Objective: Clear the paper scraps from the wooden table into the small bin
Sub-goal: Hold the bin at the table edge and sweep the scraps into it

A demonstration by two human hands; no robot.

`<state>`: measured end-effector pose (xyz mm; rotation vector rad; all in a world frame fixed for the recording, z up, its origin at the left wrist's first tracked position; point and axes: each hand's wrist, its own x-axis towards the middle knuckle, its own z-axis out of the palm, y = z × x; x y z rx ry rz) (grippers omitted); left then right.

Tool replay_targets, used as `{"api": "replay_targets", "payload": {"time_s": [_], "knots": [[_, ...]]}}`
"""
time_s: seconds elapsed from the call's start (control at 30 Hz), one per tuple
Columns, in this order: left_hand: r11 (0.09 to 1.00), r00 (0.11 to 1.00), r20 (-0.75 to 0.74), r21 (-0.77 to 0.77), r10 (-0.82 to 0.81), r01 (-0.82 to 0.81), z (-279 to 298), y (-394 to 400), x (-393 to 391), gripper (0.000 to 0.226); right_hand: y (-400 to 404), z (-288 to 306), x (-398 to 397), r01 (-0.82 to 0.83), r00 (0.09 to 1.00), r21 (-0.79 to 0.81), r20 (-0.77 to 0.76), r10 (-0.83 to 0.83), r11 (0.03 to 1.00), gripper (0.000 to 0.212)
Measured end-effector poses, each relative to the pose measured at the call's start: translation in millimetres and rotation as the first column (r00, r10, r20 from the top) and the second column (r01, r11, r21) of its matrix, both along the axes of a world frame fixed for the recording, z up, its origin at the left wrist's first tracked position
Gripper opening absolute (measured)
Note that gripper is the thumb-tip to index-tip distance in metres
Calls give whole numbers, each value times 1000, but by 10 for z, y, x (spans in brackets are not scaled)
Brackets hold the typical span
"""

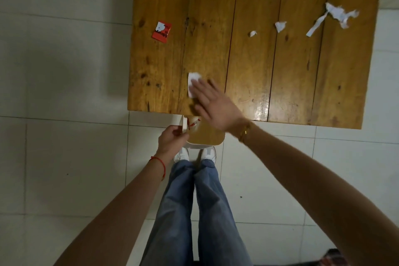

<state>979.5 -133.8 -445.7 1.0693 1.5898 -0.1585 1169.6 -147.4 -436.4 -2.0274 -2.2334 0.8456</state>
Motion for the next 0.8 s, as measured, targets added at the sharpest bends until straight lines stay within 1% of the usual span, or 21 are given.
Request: {"api": "replay_targets", "payload": {"time_s": [0.1,0.2,0.27,0.33,0.43,0.5,0.57,0.67,0.73,0.8], "knots": [[1000,1000,2,-15,-11,11,43,-76,68,23,-594,-9,-153,-108,994,-46,-36,107,993,57],[999,999,12,-19,-31,31,84,-169,143,23,-882,32,-94,-130,985,-27,-115,126,991,55],[1000,1000,9,-13,-27,27,107,-226,187,21,-846,93,72,-52,988,6,-145,52,999,53],[1000,1000,8,-10,-23,24,122,-279,221,22,-649,166,322,104,985,43,-141,-97,994,53],[1000,1000,-5,-8,-18,18,145,-346,253,23,-212,267,778,354,934,82,-90,-346,932,56],[1000,1000,-2,-7,-3,3,152,-381,264,25,52,285,1061,462,887,68,-52,-460,884,58],[1000,1000,1,-7,5,-5,138,-406,274,29,254,255,1274,507,862,7,-13,-507,862,60],[1000,1000,-6,-9,-1,1,118,-427,290,34,420,163,1404,475,880,-82,41,-474,876,62],[1000,1000,-5,-13,5,-5,104,-426,304,35,454,107,1395,442,897,-85,50,-439,893,63],[1000,1000,2,-16,19,-19,101,-422,319,36,416,80,1335,416,909,-53,36,-414,908,62]]}}
